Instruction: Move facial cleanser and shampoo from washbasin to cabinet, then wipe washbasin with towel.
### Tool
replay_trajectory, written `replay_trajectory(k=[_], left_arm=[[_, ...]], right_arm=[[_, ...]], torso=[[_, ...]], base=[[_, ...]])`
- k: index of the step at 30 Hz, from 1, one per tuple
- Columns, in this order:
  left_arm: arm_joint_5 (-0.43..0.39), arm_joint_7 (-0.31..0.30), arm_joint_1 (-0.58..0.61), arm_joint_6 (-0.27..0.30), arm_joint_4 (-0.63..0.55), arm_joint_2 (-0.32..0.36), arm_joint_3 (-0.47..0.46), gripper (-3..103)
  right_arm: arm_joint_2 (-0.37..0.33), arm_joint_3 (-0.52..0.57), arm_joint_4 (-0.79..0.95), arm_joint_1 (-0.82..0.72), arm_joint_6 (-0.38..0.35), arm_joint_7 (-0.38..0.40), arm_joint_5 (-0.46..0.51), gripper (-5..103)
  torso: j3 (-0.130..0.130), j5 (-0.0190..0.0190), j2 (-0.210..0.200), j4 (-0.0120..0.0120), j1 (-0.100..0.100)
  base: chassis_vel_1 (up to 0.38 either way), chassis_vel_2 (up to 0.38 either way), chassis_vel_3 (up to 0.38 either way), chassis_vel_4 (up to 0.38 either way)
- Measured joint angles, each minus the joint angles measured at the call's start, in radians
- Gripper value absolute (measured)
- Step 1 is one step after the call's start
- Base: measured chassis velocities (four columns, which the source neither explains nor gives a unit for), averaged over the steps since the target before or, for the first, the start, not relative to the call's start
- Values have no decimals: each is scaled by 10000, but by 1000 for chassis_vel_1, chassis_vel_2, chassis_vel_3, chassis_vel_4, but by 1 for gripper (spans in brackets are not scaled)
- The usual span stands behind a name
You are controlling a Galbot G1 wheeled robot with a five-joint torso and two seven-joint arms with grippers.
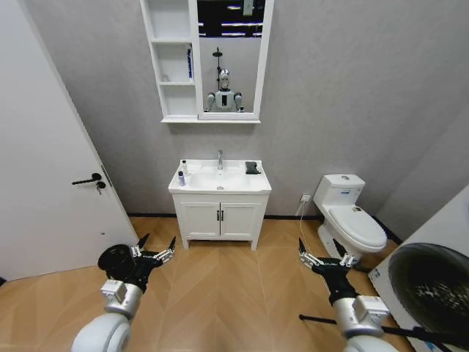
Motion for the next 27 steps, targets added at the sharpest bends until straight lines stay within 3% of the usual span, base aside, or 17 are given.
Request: replay_trajectory(k=[13,27], left_arm=[[164,54,53,-69,-27,-80,67,100],[228,54,37,-130,165,-186,114,100]], right_arm=[[19,-4,-61,-132,197,-128,-93,100],[19,-44,-227,-114,263,-142,-141,100]], torso=[[2,-2,0,-3,3],[3,0,-4,2,6]], base=[[-161,153,169,-168],[-311,313,326,-312]])
